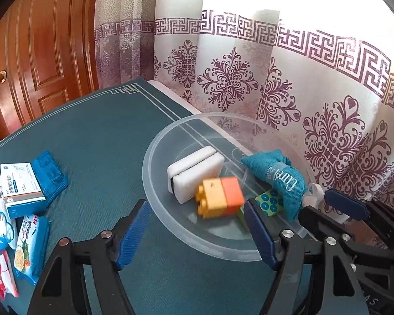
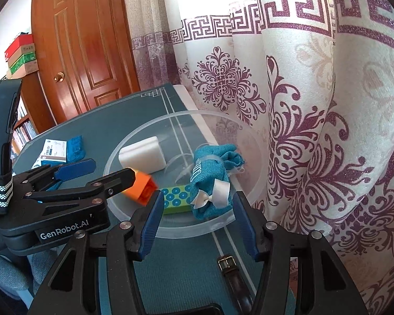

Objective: Organize objects
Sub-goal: 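Carry the orange-yellow brick with the left gripper into the bowl and release, then move both grippers back from the bowl toward the remaining items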

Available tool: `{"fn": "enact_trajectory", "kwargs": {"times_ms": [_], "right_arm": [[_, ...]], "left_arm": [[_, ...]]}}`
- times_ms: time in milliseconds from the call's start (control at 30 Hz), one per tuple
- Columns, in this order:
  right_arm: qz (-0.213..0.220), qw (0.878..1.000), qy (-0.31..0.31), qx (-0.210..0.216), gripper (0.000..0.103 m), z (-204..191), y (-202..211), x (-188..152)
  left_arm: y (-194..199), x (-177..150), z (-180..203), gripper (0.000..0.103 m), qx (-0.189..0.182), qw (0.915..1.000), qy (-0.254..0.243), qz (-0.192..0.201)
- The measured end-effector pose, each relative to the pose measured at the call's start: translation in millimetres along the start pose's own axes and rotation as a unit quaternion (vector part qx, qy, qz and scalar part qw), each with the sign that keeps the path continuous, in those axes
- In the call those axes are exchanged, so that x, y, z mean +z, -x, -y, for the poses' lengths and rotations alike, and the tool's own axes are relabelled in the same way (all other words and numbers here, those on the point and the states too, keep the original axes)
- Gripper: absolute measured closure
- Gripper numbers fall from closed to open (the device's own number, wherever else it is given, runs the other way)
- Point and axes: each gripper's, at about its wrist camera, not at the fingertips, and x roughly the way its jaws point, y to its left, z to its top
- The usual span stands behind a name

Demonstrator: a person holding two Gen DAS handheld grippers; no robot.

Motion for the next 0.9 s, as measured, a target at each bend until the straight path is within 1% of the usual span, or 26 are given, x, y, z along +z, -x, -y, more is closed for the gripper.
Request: {"fn": "enact_trajectory", "kwargs": {"times_ms": [100,167,233,367,433,533,900], "right_arm": [[-0.003,1.000,0.000,0.001,0.047,-1.0,-1.8,-0.8],[-0.005,1.000,0.000,0.002,0.047,-2.5,-2.5,-1.6],[-0.006,1.000,0.001,0.004,0.047,-3.6,-2.7,-2.2],[-0.007,1.000,0.000,0.006,0.047,-5.6,-2.3,-3.0],[-0.008,1.000,0.000,0.008,0.047,-6.7,-2.2,-3.3],[-0.011,1.000,0.001,0.012,0.047,-9.6,-2.6,-3.8],[-0.015,0.999,0.013,0.026,0.046,-26.1,0.9,-9.4]], "left_arm": [[1.1,-4.5,-5.9,0.026,0.007,1.0000,0.005,-0.004],[2.2,-7.2,-7.7,0.023,0.013,0.9999,0.005,-0.005],[4.0,-9.7,-9.0,0.018,0.021,0.9998,0.003,-0.004],[8.0,-12.9,-11.1,0.015,0.030,0.9995,0.002,-0.004],[10.7,-14.8,-12.8,0.011,0.035,0.9994,0.003,-0.004],[14.1,-17.7,-16.2,0.008,0.043,0.9991,0.006,-0.002],[23.9,-28.7,-34.8,0.006,0.073,0.9970,0.023,-0.009]]}}
